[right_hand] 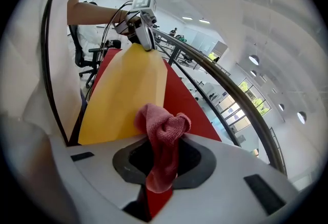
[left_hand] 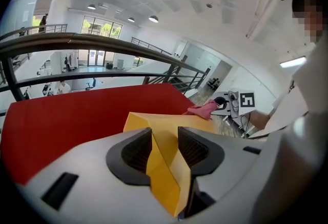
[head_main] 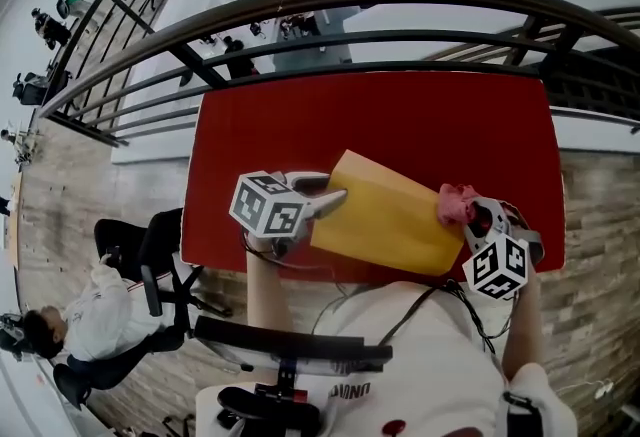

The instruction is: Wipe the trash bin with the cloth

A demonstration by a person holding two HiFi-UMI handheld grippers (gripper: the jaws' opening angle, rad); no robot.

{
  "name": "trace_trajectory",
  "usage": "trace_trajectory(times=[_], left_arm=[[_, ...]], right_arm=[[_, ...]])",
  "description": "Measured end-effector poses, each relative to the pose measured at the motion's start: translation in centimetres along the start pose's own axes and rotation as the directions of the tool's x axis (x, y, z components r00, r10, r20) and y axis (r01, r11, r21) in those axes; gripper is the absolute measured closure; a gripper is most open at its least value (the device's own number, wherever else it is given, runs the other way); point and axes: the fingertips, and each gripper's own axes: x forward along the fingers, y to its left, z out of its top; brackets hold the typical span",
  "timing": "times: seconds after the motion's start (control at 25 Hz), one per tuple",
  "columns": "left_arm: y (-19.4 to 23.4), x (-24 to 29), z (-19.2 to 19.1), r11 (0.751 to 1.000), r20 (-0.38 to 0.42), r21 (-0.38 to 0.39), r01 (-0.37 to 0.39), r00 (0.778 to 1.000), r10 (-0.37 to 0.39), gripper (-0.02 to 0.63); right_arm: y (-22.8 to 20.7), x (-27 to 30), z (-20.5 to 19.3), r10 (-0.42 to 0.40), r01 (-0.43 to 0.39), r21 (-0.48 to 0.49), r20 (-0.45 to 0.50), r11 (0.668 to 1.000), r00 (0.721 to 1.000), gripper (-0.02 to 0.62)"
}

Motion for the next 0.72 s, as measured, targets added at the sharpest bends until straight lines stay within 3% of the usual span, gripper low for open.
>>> trace_trajectory(times=[0.24,0.4,0.56,0.72], left_arm=[[-0.7,-0.7,-0.4,1.0,0.088,0.003,-0.012,0.996,0.011,0.455],[-1.4,-1.3,-0.4,1.0,0.171,-0.001,-0.027,0.985,0.027,0.466],[-1.2,-1.2,0.0,0.996,0.311,-0.055,-0.066,0.947,0.08,0.484],[-0.5,-1.1,1.4,0.982,0.389,-0.039,-0.183,0.903,0.184,0.489]], right_arm=[[-3.1,0.5,4.3,-0.062,0.064,-0.024,0.095,0.998,0.994,0.534],[-3.6,2.3,9.5,-0.041,0.058,-0.088,0.188,0.994,0.981,0.534],[-2.9,4.2,13.8,0.014,0.03,-0.171,0.251,0.985,0.968,0.534],[-2.6,5.1,16.2,0.038,0.023,-0.215,0.273,0.976,0.961,0.534]])
